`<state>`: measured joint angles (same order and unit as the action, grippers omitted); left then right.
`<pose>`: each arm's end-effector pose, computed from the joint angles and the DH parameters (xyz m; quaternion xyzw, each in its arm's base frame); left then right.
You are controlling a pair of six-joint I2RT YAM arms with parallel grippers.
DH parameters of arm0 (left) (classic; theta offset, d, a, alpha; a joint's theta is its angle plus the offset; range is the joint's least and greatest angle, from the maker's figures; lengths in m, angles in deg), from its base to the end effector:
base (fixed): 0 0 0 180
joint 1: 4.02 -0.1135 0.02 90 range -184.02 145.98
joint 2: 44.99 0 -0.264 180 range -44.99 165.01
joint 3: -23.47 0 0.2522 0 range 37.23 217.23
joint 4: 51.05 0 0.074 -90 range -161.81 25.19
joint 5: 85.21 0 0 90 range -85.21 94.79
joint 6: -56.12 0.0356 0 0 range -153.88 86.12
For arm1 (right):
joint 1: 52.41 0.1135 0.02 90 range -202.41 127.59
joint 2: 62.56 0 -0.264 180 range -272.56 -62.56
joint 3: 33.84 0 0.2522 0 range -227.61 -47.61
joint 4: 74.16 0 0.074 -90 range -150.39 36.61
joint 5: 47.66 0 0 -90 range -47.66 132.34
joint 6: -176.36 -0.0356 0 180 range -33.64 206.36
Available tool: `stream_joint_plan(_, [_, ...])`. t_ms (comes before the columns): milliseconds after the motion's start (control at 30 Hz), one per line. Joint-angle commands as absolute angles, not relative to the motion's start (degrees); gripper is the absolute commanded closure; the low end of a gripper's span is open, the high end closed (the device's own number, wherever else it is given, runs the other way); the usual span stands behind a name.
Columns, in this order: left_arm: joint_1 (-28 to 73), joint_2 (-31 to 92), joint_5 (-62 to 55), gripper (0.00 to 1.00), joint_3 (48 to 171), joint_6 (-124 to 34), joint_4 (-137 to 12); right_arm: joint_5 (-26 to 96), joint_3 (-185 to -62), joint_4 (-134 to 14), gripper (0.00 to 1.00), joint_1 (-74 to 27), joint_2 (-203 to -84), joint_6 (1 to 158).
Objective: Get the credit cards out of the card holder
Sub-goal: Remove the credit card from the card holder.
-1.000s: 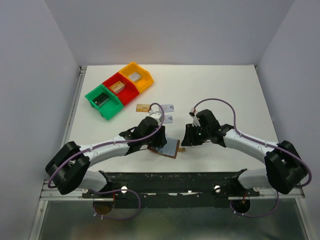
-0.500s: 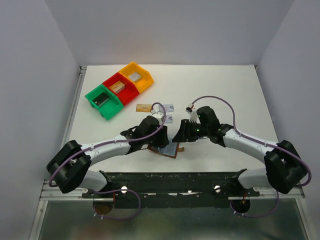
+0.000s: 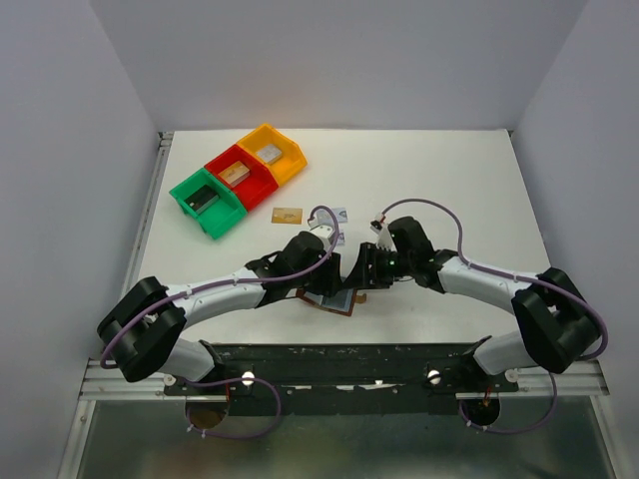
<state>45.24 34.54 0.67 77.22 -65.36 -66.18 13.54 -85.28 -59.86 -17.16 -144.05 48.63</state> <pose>0.1820 -0.2152 0.1917 0.1552 0.8958 -0.2938 0.2951 0.2142 0.1724 0.1748 -0.0771 0.8946 0.4077 0.1658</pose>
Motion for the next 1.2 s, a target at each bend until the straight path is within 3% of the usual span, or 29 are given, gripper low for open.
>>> stream_joint_plan(0, [45.55,34.91,1.80,0.40,77.13,-65.26,-65.08,13.77,-84.43,-61.98,0.42,-16.81,-144.56,47.78])
stream_joint_plan(367, [45.55,34.73,3.03,0.39,74.85,-65.17,-65.08,17.99,-84.96,-57.06,0.50,-16.99,-148.60,50.15])
stream_joint_plan(800, [45.55,35.96,3.74,0.40,73.26,-66.31,-63.23,27.83,-86.01,-46.43,0.44,-16.90,-145.35,55.95])
stream_joint_plan(1000, [45.55,36.49,3.48,0.40,72.83,-66.66,-62.53,25.22,-84.78,-46.42,0.44,-16.99,-144.55,56.65])
stream_joint_plan(1167, [45.55,36.84,2.77,0.40,73.26,-66.75,-62.44,20.37,-85.22,-48.88,0.65,-17.07,-148.16,55.69])
